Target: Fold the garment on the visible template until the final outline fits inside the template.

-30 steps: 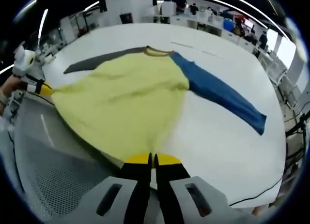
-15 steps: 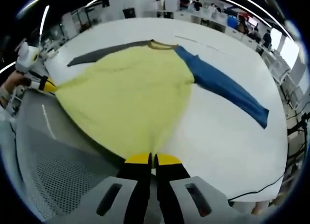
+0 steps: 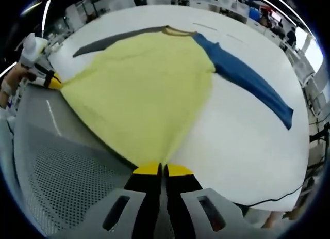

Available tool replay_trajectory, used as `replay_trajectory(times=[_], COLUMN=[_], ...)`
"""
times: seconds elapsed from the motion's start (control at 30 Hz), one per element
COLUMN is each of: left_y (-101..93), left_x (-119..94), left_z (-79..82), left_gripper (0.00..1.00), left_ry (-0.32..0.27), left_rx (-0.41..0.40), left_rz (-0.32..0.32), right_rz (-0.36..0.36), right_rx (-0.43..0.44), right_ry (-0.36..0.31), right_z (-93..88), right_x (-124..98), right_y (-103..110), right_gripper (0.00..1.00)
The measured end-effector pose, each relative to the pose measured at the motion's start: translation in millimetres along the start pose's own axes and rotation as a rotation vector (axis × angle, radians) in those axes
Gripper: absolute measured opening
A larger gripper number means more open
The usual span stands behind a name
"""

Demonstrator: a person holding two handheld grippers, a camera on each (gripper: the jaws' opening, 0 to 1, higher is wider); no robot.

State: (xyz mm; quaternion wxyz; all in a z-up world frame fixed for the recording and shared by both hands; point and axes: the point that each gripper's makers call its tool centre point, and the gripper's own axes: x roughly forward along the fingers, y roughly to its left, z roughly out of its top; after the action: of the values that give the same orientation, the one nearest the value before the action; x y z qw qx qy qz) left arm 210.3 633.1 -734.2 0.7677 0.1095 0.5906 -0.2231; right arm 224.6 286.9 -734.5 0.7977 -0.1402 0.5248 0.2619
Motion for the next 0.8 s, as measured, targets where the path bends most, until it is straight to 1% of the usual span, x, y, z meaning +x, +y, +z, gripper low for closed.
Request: replay_trajectory(times=[0.13, 0.17, 0.3, 0.43, 0.47, 0.53, 0.63, 0.73, 0.8], left_y=[3.0, 2.3, 3.0, 4.6, 4.1, 3.4, 2.2, 5.6, 4.7], left_x=[2.3, 2.7, 3.3, 7.8, 7.6, 7.8, 7.9, 7.5, 6.0], left_z=[-0.5, -2.4, -3.8, -7.5, -7.6, -8.1, -8.0, -9.9, -9.6], left_gripper=[0.00, 0.00, 0.00, 0.00, 0.00, 0.00, 0.00, 0.00, 0.02], left_ry=[0.010, 0.023, 0.040, 0.098, 0.103, 0.114, 0.114, 0.128, 0.125], left_rx=[0.006, 0.011, 0.028, 0.067, 0.075, 0.089, 0.097, 0.113, 0.118], left_rz=[0.004, -0.002, -0.008, -0.003, -0.004, -0.006, -0.017, -0.002, -0.007], right_rz=[0.009, 0.010, 0.020, 0.006, 0.006, -0.002, 0.003, -0.002, -0.002], right_rx=[-0.006, -0.008, -0.022, -0.047, -0.054, -0.058, -0.057, -0.057, -0.066], right_ry=[0.024, 0.026, 0.058, 0.114, 0.122, 0.124, 0.124, 0.115, 0.114], right_z=[-4.2, -4.4, -9.0, -18.5, -20.1, -22.8, -25.5, -24.6, -23.8], right_x=[0.4, 0.6, 3.3, 5.7, 5.5, 4.8, 3.3, 2.7, 2.6], right_y=[2.8, 3.1, 5.7, 3.7, 3.5, 2.0, 1.7, 0.3, 0.6], right_gripper=[0.03, 0.03, 0.03, 0.03, 0.03, 0.02, 0.02, 0.02, 0.03])
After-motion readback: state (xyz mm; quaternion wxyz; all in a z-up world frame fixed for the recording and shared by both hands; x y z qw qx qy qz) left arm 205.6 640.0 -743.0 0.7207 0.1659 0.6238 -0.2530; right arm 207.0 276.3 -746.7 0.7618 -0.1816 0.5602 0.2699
